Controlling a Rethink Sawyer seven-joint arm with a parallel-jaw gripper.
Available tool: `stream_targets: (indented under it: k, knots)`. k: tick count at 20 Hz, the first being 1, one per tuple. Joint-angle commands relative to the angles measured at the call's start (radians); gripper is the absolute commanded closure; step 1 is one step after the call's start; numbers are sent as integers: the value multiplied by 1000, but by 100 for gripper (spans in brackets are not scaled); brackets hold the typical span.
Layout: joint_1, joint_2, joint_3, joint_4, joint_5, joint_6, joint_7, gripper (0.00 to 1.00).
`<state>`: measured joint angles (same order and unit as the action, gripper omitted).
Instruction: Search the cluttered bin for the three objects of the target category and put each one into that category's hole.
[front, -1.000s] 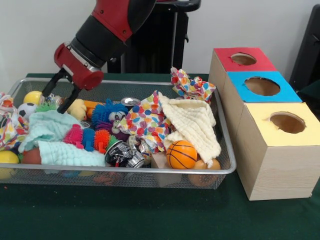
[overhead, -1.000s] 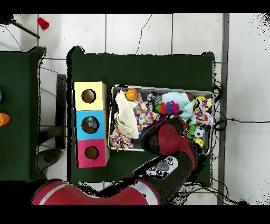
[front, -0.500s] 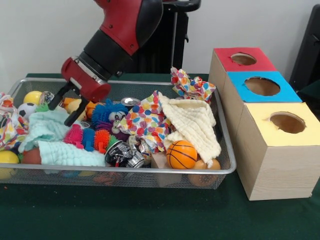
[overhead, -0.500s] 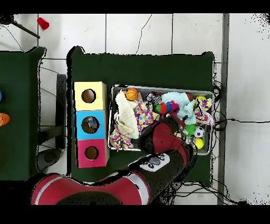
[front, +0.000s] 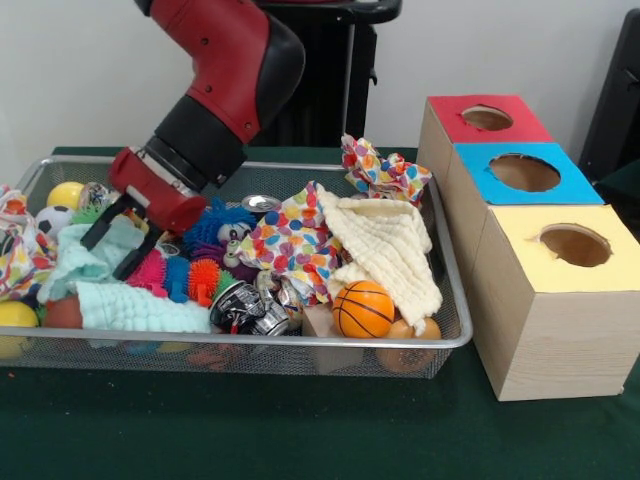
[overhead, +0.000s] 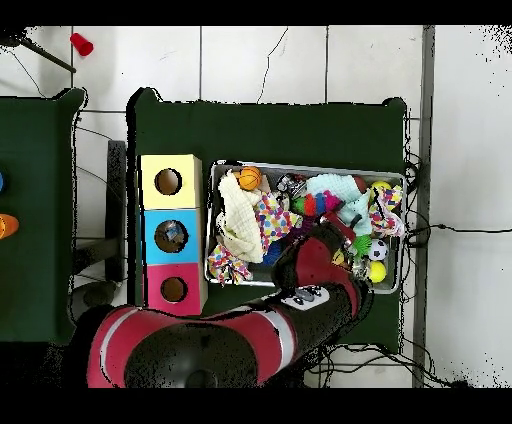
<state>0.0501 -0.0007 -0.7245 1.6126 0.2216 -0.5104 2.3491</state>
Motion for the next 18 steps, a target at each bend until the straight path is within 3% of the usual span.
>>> stream_targets:
  k: [1, 5, 8, 9, 12, 14, 18]
  knots:
    - [-102, 68, 205, -111, -22, -43, 135, 0]
    - [-155, 41, 267, -130, -100, 72, 90, 0]
    - [-233, -22, 369, -126, -204, 227, 46, 0]
    - [-258, -38, 403, -127, -243, 256, 32, 100]
    - [-377, -109, 558, -114, -393, 387, -31, 100]
    - [-401, -138, 601, -97, -425, 445, -56, 100]
    - [-304, -180, 514, -53, -370, 472, -21, 100]
